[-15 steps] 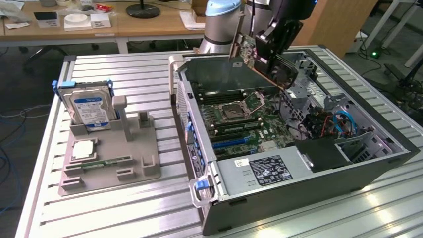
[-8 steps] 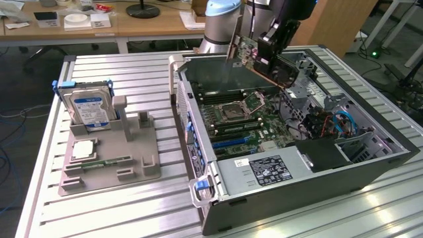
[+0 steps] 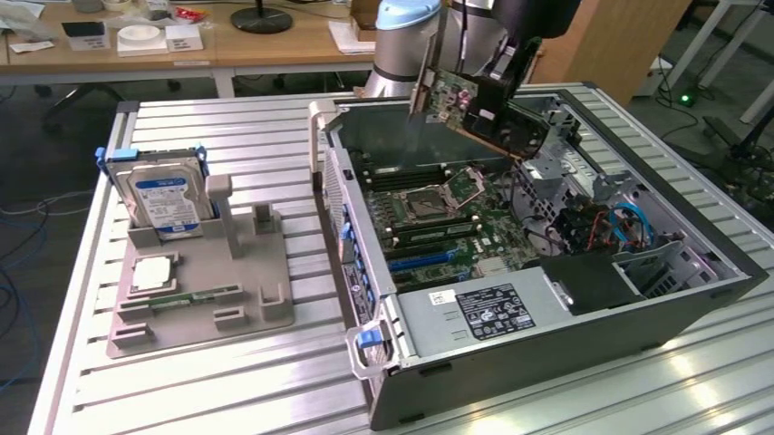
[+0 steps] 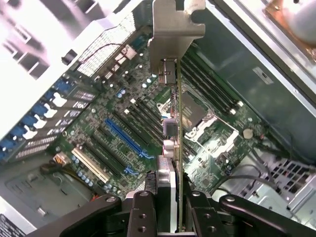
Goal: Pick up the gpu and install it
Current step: 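Insert the gpu into the slot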
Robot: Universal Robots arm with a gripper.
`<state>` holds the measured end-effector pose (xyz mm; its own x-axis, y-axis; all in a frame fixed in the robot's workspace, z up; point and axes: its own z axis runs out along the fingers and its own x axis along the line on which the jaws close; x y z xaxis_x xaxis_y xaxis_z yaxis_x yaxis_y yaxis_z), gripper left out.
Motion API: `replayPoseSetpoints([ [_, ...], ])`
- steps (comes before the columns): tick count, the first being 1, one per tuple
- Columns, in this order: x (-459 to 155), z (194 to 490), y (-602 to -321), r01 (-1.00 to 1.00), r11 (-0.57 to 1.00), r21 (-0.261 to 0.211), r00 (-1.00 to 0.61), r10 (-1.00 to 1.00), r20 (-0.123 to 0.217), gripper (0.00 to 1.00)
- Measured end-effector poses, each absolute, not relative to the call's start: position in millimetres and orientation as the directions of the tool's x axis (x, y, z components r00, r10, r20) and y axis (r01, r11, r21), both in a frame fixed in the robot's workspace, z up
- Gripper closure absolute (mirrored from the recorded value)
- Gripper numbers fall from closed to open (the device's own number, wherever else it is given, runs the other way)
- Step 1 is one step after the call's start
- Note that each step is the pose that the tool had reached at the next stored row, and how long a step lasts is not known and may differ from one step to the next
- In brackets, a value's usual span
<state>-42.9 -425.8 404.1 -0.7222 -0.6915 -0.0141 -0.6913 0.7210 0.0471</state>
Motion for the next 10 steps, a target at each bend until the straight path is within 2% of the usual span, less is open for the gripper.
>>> replayPoseSetpoints([
  [10,-42.9,402.0,-426.0,-0.789,0.613,0.045,-0.614,-0.789,-0.016,0.72],
])
